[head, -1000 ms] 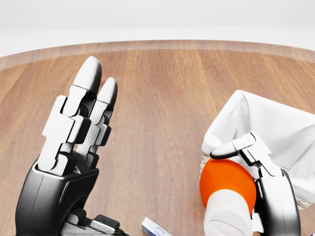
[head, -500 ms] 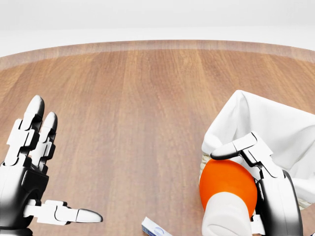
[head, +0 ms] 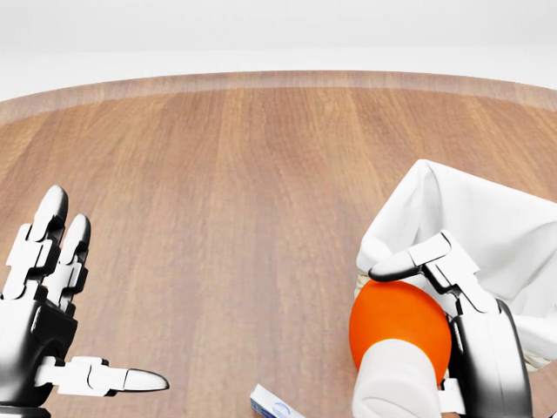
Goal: Pick up the ketchup, and put it in the basket.
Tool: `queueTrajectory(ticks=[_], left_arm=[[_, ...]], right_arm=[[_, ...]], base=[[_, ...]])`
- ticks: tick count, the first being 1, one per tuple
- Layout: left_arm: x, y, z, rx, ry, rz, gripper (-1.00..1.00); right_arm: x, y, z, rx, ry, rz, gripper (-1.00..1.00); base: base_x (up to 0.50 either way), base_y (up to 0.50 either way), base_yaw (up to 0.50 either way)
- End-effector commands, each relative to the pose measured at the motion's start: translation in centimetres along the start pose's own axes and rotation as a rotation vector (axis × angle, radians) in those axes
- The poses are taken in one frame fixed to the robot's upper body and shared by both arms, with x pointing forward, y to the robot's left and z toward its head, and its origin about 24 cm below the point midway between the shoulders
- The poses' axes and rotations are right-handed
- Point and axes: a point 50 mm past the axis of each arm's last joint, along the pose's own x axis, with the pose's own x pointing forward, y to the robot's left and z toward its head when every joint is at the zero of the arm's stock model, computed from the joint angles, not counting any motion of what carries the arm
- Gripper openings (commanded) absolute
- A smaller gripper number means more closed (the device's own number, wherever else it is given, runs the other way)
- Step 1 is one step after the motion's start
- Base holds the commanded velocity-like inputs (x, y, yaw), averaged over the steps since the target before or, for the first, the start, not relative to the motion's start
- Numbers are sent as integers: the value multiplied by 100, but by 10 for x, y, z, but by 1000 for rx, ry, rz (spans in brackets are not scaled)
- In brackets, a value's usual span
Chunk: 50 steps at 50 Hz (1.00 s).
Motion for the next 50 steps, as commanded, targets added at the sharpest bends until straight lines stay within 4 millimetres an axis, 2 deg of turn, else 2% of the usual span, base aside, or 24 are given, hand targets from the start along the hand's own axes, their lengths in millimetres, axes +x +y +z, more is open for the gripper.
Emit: queueTrajectory(ticks=[1, 9, 20, 28, 32, 50], left_arm=[[0, 0, -2, -1, 10, 1, 100], [-1, -1, -3, -3, 14, -4, 100], [0, -2, -5, -3, 21, -7, 100], [-2, -2, -3, -6, 13, -9, 100], [-2, -3, -3, -9, 16, -11, 100], [-3, -3, -1, -12, 8, -12, 100]], right_arm=[[1, -1, 1, -32, -8, -31, -100], [1, -9, 7, -64, -34, -62, -100], [8, -17, 29, -146, -142, -69, -100], [16, -21, 28, -242, -145, -55, -100], [20, -24, 36, -278, -185, -51, -100], [44, -40, 34, -502, -171, -39, -100]], base=[[0, 0, 0], [0, 0, 0], [0, 0, 0], [0, 0, 0], [0, 0, 0], [0, 0, 0]])
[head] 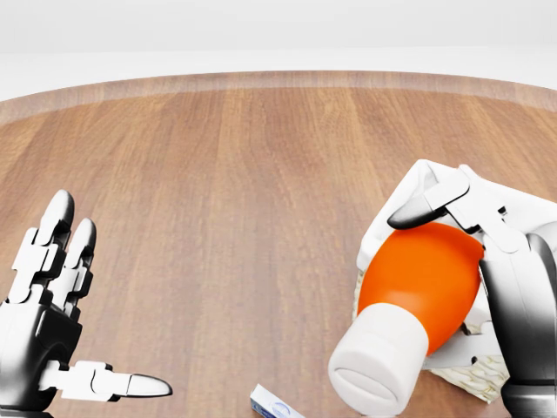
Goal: Pick up the ketchup, and put it in the basket.
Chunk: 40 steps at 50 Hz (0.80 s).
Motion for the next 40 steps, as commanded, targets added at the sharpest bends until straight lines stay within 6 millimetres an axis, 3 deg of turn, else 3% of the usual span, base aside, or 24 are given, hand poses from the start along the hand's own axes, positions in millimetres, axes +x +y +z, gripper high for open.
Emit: queueTrajectory(ticks=[1, 22, 40], left_arm=[[0, 0, 0, -2, -2, 1, 100], [2, 0, -3, -3, 12, 3, 100], [4, 1, -7, -7, 22, 8, 100]], right_arm=[[13, -13, -6, -164, 16, -23, -100], [45, -24, -57, -339, 175, 6, -100], [62, -44, -76, -470, 245, 2, -100]], base=[[0, 0, 0], [0, 0, 0], [0, 0, 0]])
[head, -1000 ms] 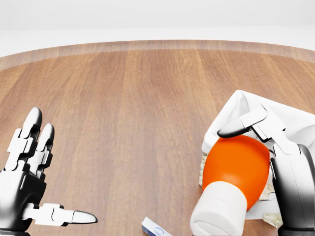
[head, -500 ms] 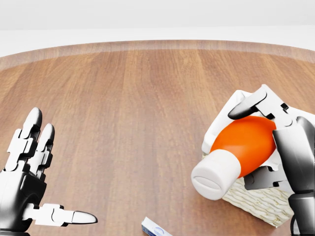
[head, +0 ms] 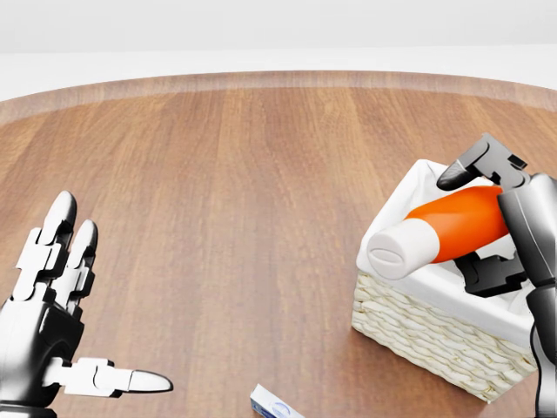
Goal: Pick up the ketchup, and put it in the basket.
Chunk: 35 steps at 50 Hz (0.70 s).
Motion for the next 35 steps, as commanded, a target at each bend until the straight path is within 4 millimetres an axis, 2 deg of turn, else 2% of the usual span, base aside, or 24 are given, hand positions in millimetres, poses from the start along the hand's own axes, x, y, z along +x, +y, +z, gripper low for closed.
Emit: queueTrajectory(ticks=[1, 9, 22, 35], left_arm=[[1, 0, -1, -2, 4, 2, 100], [1, 2, 1, -2, -8, 4, 100], [0, 2, 2, -3, -7, 4, 100], [-1, 1, 5, 0, -19, 1, 100]], right_arm=[[13, -11, -14, -118, 56, -39, -100], [20, -16, -20, -195, 86, -27, -100], [31, -22, -44, -330, 180, -38, -100], [42, -26, -55, -397, 222, -37, -100]], base=[[0, 0, 0], [0, 0, 0], [0, 0, 0], [0, 0, 0]])
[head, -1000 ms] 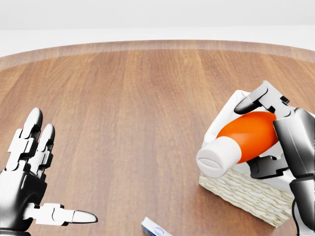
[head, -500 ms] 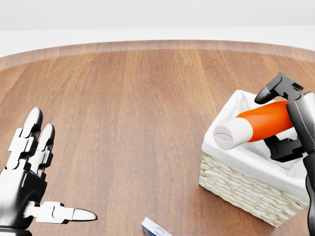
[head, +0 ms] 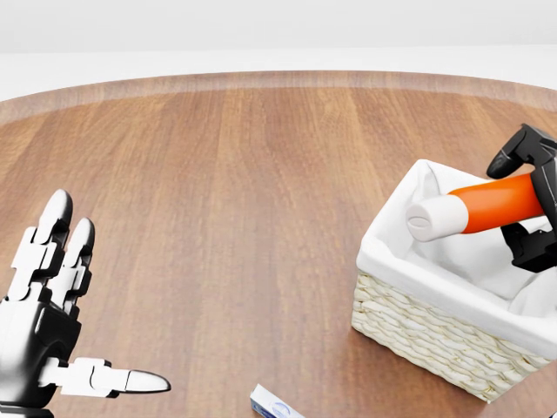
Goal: Pick up the ketchup, and put it in the basket.
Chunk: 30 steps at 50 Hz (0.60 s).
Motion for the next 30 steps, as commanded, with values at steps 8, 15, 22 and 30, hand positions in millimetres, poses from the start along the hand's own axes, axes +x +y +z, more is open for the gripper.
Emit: queueTrajectory(ticks=[8, 15, 22, 30], left_arm=[[-1, -1, 3, 1, -12, -3, 100], [-2, -1, 5, 0, -21, -4, 100], [-2, 0, 7, -1, -28, -4, 100], [-3, -1, 8, -3, -32, -6, 100]], right_arm=[[19, 3, -18, -124, 86, -29, -100], [26, 8, -26, -144, 117, -29, -100], [36, 17, -33, -148, 153, -24, -100], [41, 27, -40, -151, 190, -14, -100]], base=[[0, 0, 0], [0, 0, 0], [0, 0, 0], [0, 0, 0]])
